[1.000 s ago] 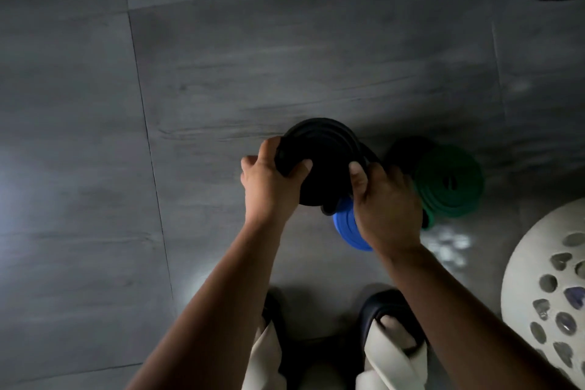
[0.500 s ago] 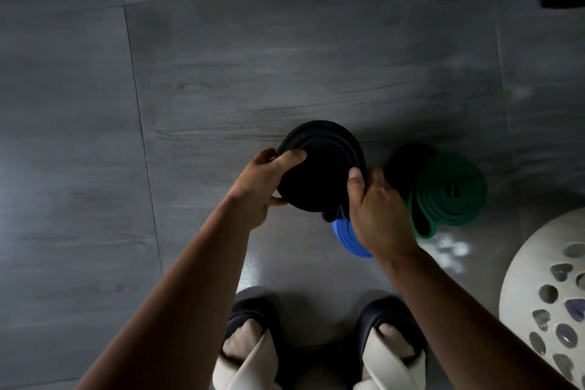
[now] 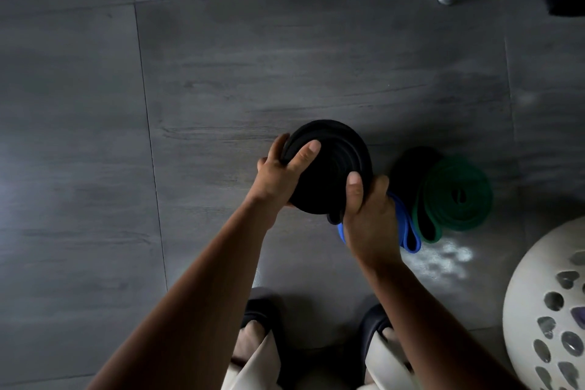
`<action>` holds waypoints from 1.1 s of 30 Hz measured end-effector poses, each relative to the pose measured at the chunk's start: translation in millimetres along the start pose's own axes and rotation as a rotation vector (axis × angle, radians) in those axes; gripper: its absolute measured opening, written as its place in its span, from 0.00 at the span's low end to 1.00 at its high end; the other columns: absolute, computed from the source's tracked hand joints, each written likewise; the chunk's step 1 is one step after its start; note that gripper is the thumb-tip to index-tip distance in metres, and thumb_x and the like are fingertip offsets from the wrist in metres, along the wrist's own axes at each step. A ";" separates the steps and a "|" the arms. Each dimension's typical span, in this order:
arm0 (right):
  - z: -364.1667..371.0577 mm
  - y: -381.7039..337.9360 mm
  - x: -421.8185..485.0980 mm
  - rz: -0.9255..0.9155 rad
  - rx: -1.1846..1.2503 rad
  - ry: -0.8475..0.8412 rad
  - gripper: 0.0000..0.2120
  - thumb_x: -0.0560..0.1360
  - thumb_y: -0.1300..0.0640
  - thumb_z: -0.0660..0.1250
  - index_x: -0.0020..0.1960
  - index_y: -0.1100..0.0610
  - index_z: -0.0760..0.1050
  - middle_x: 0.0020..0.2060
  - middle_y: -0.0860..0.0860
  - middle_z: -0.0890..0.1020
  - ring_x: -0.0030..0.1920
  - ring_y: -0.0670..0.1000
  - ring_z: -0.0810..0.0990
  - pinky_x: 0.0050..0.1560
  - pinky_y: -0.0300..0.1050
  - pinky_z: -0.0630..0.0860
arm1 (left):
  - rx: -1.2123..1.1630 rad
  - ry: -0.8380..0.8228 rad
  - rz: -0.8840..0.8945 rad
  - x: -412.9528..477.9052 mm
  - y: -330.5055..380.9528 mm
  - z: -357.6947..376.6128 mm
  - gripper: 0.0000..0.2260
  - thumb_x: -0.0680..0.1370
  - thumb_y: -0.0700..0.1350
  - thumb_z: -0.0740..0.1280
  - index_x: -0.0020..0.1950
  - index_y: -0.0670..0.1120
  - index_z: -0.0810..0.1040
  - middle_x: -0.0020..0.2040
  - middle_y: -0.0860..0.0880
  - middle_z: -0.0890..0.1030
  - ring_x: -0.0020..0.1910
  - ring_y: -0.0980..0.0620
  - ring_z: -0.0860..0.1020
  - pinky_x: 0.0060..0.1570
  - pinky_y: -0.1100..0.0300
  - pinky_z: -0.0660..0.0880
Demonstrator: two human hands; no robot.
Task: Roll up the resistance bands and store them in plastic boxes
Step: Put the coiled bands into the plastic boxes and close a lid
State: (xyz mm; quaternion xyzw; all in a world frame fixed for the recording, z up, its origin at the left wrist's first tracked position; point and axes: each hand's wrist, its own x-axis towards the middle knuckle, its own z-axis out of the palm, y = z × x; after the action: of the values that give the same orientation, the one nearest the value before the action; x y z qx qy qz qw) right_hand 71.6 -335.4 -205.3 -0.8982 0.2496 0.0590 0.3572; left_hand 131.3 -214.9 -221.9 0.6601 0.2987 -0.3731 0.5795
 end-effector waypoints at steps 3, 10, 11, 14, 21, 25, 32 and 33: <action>-3.5 -1.4 1.9 0.065 -0.025 -0.054 0.26 0.79 0.41 0.49 0.60 0.63 0.65 0.50 0.66 0.79 0.49 0.65 0.78 0.44 0.50 0.73 | -0.013 -0.004 0.036 -1.8 1.0 0.0 0.38 0.56 0.72 0.66 0.64 0.64 0.67 0.67 0.47 0.68 0.63 0.43 0.71 0.46 0.43 0.79; -31.8 -2.0 37.8 0.186 -0.033 -0.260 0.37 0.77 0.39 0.40 0.37 0.67 0.74 0.35 0.65 0.81 0.40 0.64 0.82 0.42 0.55 0.78 | 0.002 -0.049 0.023 -1.9 4.3 -3.3 0.34 0.56 0.73 0.65 0.60 0.64 0.70 0.65 0.46 0.70 0.60 0.42 0.73 0.39 0.47 0.81; -34.5 -3.4 45.5 0.198 -0.023 -0.299 0.35 0.78 0.41 0.42 0.31 0.65 0.71 0.30 0.62 0.80 0.36 0.62 0.82 0.37 0.51 0.79 | 0.004 -0.048 0.028 -1.3 3.5 -3.9 0.35 0.56 0.73 0.65 0.61 0.64 0.70 0.65 0.46 0.70 0.60 0.42 0.73 0.39 0.48 0.81; -32.4 -2.1 65.6 0.238 -0.019 -0.345 0.24 0.82 0.54 0.50 0.27 0.58 0.61 0.28 0.60 0.77 0.34 0.59 0.80 0.32 0.44 0.70 | 0.001 -0.051 0.039 -0.4 2.8 -3.8 0.37 0.56 0.72 0.64 0.63 0.62 0.70 0.65 0.45 0.69 0.60 0.42 0.73 0.39 0.49 0.81; -16.0 -5.3 55.6 0.302 0.194 -0.361 0.20 0.75 0.51 0.49 0.58 0.60 0.70 0.58 0.59 0.74 0.60 0.58 0.72 0.62 0.51 0.67 | -0.043 -0.009 0.117 -1.6 -0.2 -0.6 0.34 0.63 0.68 0.68 0.66 0.56 0.70 0.64 0.46 0.72 0.61 0.46 0.74 0.54 0.49 0.78; -13.3 -0.2 51.8 0.400 0.191 -0.457 0.26 0.80 0.42 0.45 0.64 0.57 0.71 0.64 0.58 0.74 0.66 0.58 0.70 0.67 0.50 0.65 | -0.028 0.025 0.115 -2.1 -2.1 1.4 0.39 0.58 0.72 0.65 0.66 0.59 0.69 0.65 0.47 0.72 0.62 0.47 0.73 0.58 0.47 0.75; -17.8 -19.7 41.3 0.339 0.356 -0.507 0.26 0.76 0.39 0.52 0.61 0.57 0.72 0.48 0.47 0.77 0.51 0.45 0.75 0.47 0.28 0.71 | -0.148 0.053 0.036 -9.7 -4.5 2.7 0.42 0.55 0.74 0.67 0.66 0.58 0.70 0.66 0.49 0.71 0.62 0.48 0.73 0.61 0.48 0.73; -16.5 -20.4 40.3 0.312 0.339 -0.482 0.23 0.76 0.39 0.54 0.57 0.56 0.74 0.48 0.49 0.77 0.51 0.46 0.75 0.49 0.34 0.72 | -0.185 0.046 0.036 -13.9 -4.6 0.1 0.39 0.57 0.72 0.68 0.65 0.58 0.71 0.64 0.49 0.73 0.61 0.49 0.74 0.60 0.50 0.74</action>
State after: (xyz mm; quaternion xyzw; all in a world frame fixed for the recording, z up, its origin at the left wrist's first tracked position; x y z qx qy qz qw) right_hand 115.4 -350.2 -192.1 -0.7370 0.2987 0.2814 0.5371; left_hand 119.9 -213.8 -212.7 0.6177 0.3332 -0.3181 0.6374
